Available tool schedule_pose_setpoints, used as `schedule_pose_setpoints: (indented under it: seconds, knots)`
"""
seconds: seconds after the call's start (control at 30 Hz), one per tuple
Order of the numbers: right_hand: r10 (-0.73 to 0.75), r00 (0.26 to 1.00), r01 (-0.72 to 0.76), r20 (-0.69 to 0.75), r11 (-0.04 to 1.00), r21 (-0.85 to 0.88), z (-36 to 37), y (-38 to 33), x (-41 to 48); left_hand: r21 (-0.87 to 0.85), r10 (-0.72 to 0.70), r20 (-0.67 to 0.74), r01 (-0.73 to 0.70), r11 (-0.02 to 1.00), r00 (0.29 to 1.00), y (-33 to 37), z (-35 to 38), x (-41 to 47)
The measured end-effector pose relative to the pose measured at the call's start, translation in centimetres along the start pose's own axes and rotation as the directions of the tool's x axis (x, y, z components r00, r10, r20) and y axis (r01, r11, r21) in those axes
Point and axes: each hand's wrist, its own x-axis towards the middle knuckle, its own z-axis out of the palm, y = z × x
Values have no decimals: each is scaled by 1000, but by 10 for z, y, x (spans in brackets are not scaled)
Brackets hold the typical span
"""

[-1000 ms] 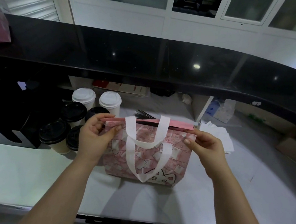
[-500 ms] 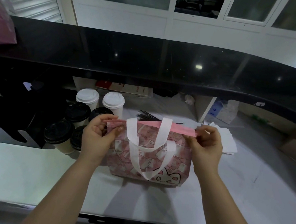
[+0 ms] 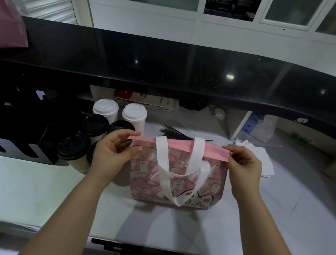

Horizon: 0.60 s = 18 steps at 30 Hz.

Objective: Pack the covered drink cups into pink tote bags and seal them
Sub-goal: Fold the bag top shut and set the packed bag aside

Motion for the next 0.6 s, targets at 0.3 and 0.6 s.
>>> schedule_pose_setpoints:
  seconds: [0.3,0.6]
  knots:
    - [15,1000,-15,11,1000,-26,-1,-1,7,75,-71,50,67,995,996,11,-11,12]
    - [40,997,-36,58,996,-79,-10,-4,12,257,3,-104,24,966,995,13,7,30]
